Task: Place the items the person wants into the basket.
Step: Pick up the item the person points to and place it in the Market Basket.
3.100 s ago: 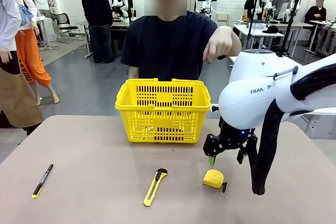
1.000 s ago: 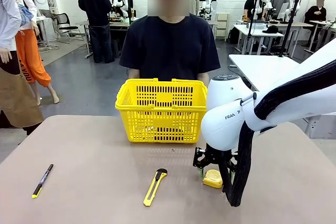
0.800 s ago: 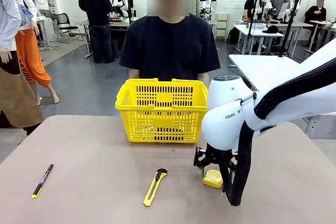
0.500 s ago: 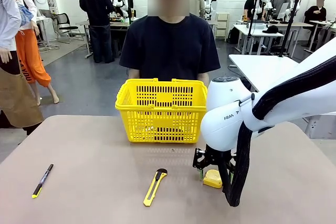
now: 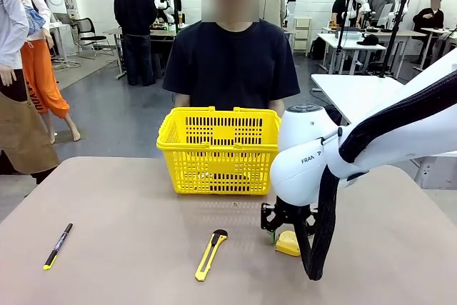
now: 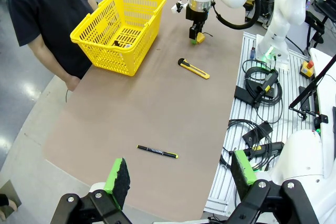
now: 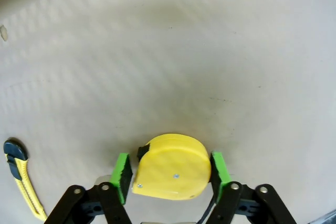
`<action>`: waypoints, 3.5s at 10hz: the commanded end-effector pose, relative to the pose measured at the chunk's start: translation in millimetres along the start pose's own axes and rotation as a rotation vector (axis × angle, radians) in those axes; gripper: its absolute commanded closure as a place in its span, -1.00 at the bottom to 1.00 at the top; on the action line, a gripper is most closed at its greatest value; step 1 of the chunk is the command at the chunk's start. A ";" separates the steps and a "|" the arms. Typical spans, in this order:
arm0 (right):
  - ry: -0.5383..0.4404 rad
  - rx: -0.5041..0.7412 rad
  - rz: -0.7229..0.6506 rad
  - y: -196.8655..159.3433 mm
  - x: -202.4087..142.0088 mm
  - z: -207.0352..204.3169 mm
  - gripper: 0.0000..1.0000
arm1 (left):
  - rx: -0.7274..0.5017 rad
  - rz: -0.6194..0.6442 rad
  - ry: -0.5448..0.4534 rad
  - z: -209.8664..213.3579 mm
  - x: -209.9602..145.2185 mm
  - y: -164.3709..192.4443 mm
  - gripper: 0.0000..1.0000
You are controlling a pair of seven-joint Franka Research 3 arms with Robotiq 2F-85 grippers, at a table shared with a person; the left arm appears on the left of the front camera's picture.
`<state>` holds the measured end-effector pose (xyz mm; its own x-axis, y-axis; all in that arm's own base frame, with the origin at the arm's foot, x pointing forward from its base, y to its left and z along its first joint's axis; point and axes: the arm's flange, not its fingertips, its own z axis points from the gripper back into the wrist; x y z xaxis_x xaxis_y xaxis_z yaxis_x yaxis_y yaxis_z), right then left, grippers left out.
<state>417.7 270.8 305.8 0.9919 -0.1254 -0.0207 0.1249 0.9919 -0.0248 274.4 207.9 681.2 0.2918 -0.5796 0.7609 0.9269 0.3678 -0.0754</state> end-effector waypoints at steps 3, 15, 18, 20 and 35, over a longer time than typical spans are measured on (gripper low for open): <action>0.011 0.033 0.032 -0.8 -0.5 -2.7 1.00 | -0.004 -0.023 -0.019 1.2 -1.1 -1.1 -1.00; -0.052 0.086 0.069 -0.1 -55.1 236.4 0.87 | -0.004 -0.023 -0.019 1.2 -1.1 -1.1 -1.00; -0.069 0.113 0.079 -11.7 -62.2 244.8 0.87 | -0.004 -0.023 -0.019 1.2 -1.1 -1.1 -1.00; -0.069 0.113 0.079 -11.7 -62.2 244.8 0.87 | -0.004 -0.023 -0.019 1.2 -1.1 -1.1 -1.00; -0.166 -0.006 0.873 164.2 156.2 306.5 -0.30 | -0.004 -0.023 -0.019 1.2 -1.1 -1.1 -1.00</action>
<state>587.9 404.5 581.6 0.7245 0.6709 0.1581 -0.6630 0.7410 -0.1065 274.4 207.8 681.4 0.2918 -0.5796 0.7609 0.9269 0.3675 -0.0755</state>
